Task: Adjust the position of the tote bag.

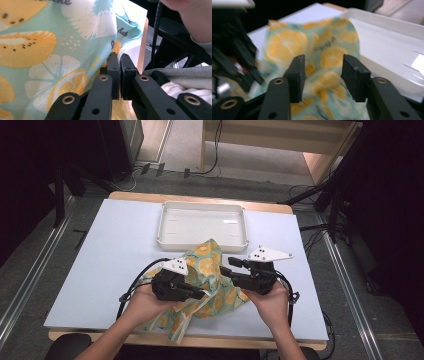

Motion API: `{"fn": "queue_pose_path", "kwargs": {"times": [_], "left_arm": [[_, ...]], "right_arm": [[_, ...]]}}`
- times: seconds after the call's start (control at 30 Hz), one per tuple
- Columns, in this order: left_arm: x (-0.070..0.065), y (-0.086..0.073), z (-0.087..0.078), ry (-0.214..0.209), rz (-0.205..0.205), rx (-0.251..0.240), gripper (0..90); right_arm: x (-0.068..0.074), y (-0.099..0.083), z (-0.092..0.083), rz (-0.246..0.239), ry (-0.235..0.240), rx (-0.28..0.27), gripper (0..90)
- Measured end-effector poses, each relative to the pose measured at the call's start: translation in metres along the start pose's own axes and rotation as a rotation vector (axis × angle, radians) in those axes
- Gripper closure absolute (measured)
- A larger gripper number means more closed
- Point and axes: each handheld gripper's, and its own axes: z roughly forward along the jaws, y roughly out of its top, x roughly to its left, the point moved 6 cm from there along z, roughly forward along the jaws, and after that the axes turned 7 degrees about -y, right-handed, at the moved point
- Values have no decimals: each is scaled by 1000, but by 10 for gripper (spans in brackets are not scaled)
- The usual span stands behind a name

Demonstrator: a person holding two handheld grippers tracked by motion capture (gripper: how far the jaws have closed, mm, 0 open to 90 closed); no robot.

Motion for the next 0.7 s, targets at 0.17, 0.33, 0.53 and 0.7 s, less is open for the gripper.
{"fn": "queue_pose_path", "kwargs": {"times": [0.17, 0.33, 0.53, 0.7], "left_arm": [[1, 1, 0, 29, -12, -5, 882], [1, 1, 0, 22, -12, -18, 877], [0, 1, -2, 23, -13, -7, 839], [1, 2, -11, 38, -16, 2, 725]], "right_arm": [[18, 9, 0, -15, 40, -24, 448], [33, 8, 12, -23, 71, 5, 379], [37, -8, 30, -72, 96, 83, 824], [33, -12, 30, -61, 105, 87, 900]]}}
